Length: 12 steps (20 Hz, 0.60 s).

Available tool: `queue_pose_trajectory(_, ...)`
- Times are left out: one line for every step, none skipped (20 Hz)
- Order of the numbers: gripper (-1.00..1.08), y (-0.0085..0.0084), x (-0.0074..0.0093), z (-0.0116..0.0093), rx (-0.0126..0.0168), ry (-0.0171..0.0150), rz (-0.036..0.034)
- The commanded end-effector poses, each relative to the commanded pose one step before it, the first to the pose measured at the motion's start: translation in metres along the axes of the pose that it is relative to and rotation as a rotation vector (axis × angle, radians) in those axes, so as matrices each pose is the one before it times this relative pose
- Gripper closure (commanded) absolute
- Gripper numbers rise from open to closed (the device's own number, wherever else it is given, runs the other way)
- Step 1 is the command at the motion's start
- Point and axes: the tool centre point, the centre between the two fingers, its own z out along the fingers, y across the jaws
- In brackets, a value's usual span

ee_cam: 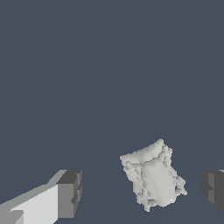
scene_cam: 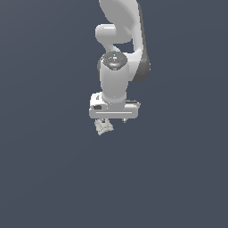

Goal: Pick up the object and move it to a goal position.

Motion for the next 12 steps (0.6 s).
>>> queue_pose_trajectory(-0.92,0.00001,0.00000,0.00000,0.00000,0.00000,0.00000)
queue_pose_trajectory(-0.92,0.00009,0.00009,-0.00006,0.00000,0.00000,0.00000)
queue_pose_trajectory(-0.92,0.00075,0.00011,-0.00069,0.00139,0.00087,0.00041)
queue_pose_trajectory(-0.92,0.00108,0.00023,-0.00095,0.00179,0.00112,0.00056)
queue_pose_trajectory(-0.92,0.00147,0.00034,-0.00130,0.00239,0.00151,0.00077)
queue_pose_trajectory(-0.92,0.00191,0.00044,-0.00174,0.00316,0.00202,0.00109)
queue_pose_trajectory(-0.92,0.00203,0.00049,-0.00191,0.00340,0.00222,0.00129)
queue_pose_trajectory(-0.92,0.00162,0.00042,-0.00160,0.00276,0.00183,0.00121)
queue_pose_trajectory(-0.92,0.00118,0.00035,-0.00124,0.00204,0.00137,0.00106)
queue_pose_trajectory(-0.92,0.00078,0.00025,-0.00090,0.00142,0.00096,0.00094)
queue_pose_trajectory(-0.92,0.00029,0.00016,-0.00046,0.00061,0.00042,0.00063)
queue_pose_trajectory(-0.92,-0.00019,-0.00003,-0.00001,0.00000,0.00000,0.00000)
